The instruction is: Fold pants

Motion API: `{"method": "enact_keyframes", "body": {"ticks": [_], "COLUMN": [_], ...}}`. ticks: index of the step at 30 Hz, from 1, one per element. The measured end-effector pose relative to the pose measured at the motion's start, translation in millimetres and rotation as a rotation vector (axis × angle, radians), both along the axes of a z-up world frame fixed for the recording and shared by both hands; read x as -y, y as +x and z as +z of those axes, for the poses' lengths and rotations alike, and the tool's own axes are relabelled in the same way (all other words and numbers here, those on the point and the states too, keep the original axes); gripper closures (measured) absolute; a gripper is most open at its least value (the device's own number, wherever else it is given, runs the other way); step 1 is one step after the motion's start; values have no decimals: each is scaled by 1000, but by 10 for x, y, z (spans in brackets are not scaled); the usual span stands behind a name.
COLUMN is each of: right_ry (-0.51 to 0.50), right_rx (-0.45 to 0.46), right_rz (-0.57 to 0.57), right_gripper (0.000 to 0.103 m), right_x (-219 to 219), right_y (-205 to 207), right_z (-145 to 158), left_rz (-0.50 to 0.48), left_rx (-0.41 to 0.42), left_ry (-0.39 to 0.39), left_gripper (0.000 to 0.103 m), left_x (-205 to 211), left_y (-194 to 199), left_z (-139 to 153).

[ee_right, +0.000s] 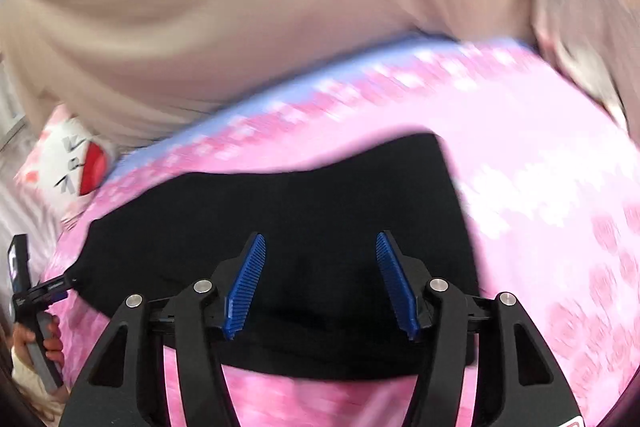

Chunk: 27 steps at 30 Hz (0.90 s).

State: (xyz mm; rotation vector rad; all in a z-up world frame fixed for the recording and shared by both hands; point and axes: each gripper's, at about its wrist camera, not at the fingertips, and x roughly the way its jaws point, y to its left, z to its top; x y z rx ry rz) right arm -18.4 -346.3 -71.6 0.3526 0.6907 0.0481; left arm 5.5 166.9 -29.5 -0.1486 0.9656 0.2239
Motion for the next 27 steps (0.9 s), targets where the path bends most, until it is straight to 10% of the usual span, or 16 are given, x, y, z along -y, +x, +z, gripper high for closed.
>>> {"method": "enact_keyframes", "body": {"ticks": [2,9,21,22,24,27], "right_ry": [11,45,-597,-609,-504,-262], "right_rx": [-52,29,82,63,40,27], "right_rz": [-31,68,605,613,598,505], "right_gripper": [73,62,35,38,81,87], "right_x": [157,79,-2144,-2184,-2101,-1816], "right_y": [12,-163,224,314,442,605], "right_z": [-235,89,-101,-186,-137,118], "left_rz": [-31,-103,-260,-251,-223,-175], "left_rx": [-17,28,23,21,18,24], "left_ry": [8,20,24,22,13,1], "left_gripper": [5,5,5,5,5,5], "left_x": [187,502,1003,968,842,624], "left_y": [67,-3,-139,-138,-133,-130], "left_z": [-3,142,190,186,176,179]}}
